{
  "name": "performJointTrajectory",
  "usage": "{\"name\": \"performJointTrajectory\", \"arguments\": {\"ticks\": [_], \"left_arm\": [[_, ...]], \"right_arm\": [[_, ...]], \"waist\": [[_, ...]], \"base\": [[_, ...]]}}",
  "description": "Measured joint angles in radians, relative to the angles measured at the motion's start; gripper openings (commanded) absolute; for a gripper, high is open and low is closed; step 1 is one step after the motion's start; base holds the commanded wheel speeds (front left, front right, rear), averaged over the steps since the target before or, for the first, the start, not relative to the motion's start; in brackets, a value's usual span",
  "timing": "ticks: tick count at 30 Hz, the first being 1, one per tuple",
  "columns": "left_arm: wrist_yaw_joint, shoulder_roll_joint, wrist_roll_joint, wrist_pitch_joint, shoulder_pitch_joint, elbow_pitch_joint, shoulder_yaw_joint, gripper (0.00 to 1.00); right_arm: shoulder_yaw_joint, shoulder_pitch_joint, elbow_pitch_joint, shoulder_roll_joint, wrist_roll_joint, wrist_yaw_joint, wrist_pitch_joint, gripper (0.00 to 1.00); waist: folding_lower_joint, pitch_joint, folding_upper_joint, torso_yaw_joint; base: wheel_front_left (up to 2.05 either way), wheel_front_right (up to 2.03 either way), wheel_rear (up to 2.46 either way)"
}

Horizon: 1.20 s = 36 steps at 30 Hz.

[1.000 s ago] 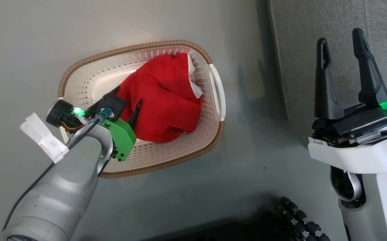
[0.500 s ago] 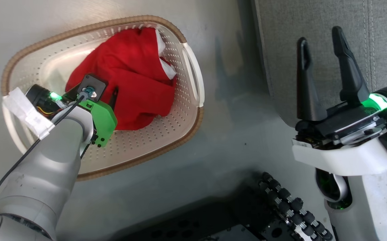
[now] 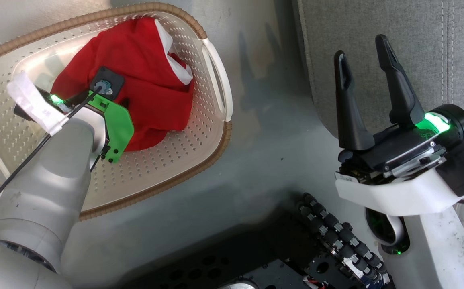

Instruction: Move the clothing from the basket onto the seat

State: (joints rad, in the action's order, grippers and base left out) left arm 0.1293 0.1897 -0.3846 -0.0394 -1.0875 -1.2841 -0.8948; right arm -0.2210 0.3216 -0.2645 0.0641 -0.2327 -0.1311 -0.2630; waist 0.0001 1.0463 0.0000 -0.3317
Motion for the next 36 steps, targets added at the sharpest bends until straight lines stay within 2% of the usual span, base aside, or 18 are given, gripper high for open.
{"name": "performJointTrajectory", "arguments": {"ticks": [8,19,20,21,22,36], "left_arm": [[-0.001,0.001,-0.002,0.074,-0.027,-0.003,-0.035,1.00],[-0.030,-0.023,-0.003,0.094,-0.035,-0.004,-0.048,1.00],[-0.030,-0.023,-0.006,0.103,-0.034,-0.004,-0.049,0.94],[-0.030,-0.024,-0.012,0.108,-0.034,-0.004,-0.049,0.53],[-0.030,-0.025,-0.013,0.109,-0.034,-0.004,-0.050,0.00],[-0.033,-0.011,-0.055,0.098,-0.034,-0.005,-0.039,0.00]], "right_arm": [[-0.007,-0.028,-0.014,-0.002,0.005,0.000,0.000,1.00],[0.000,-0.055,-0.030,-0.002,0.005,0.000,0.000,1.00],[0.000,-0.057,-0.031,-0.002,0.006,0.000,0.000,1.00],[0.000,-0.059,-0.031,-0.002,0.007,0.000,0.000,1.00],[0.001,-0.061,-0.032,-0.002,0.007,0.000,0.000,1.00],[0.002,-0.011,-0.033,-0.002,-0.001,0.000,0.000,1.00]], "waist": [[-0.0001,0.014,0.0000,0.000],[-0.0001,0.029,0.0000,0.005],[0.0000,0.029,0.0000,0.006],[-0.0001,0.029,0.0000,0.006],[-0.0001,0.030,0.0000,0.006],[-0.0001,0.006,0.0000,0.002]], "base": [[0.00,0.00,0.00],[0.00,0.00,0.00],[0.00,0.00,0.00],[0.00,0.00,0.00],[0.00,0.00,0.00],[0.00,0.00,0.00]]}}
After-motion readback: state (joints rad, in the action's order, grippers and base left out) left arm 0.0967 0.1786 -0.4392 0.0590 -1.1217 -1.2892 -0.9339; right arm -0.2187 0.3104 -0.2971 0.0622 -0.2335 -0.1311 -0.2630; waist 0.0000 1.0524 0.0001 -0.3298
